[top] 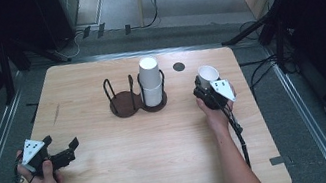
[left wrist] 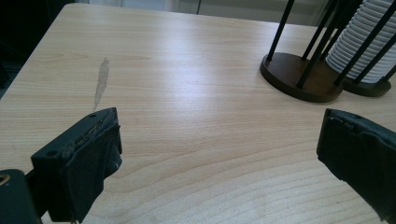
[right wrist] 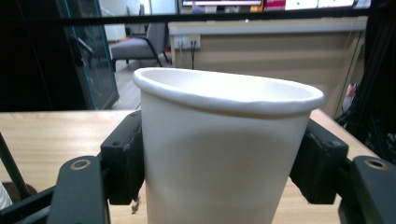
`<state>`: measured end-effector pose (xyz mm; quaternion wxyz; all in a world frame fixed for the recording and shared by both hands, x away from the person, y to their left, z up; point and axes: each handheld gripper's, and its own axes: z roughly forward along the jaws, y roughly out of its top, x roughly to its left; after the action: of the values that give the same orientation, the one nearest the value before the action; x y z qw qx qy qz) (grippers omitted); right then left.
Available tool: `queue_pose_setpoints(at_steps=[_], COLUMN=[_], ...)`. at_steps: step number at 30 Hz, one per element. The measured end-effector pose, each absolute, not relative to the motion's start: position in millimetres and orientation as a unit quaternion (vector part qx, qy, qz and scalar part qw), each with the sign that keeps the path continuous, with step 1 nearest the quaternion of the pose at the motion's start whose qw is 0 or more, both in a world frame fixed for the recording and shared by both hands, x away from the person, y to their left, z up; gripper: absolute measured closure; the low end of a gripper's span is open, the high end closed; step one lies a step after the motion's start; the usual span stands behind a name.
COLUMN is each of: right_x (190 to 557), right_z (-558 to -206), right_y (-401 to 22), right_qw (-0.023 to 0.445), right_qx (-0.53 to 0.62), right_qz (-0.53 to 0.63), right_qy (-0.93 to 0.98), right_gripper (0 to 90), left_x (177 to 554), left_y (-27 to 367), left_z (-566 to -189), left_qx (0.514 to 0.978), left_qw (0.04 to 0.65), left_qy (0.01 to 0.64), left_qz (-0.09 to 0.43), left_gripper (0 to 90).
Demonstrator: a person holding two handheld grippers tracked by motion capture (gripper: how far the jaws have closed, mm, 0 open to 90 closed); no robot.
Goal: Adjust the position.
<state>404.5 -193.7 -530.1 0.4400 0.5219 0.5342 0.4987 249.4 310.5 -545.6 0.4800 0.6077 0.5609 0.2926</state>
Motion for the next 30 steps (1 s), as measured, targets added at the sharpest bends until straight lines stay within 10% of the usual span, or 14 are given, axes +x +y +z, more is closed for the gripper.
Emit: queue_pose_setpoints(at_steps=[30], right_x=[411.3], right_z=[-540.6], right_y=[-199.1], right_qw=[0.397], right_qx=[0.552], right_qz=[0.442], right_qy=[0.585], right_gripper=[26.8], left_x=[249.9], left_y=[313.0], left_z=[-546.0], left_qx=[0.600], left_qw=[0.486], left_qy=[0.568], left_qz=[0.285], left_gripper=[0.4])
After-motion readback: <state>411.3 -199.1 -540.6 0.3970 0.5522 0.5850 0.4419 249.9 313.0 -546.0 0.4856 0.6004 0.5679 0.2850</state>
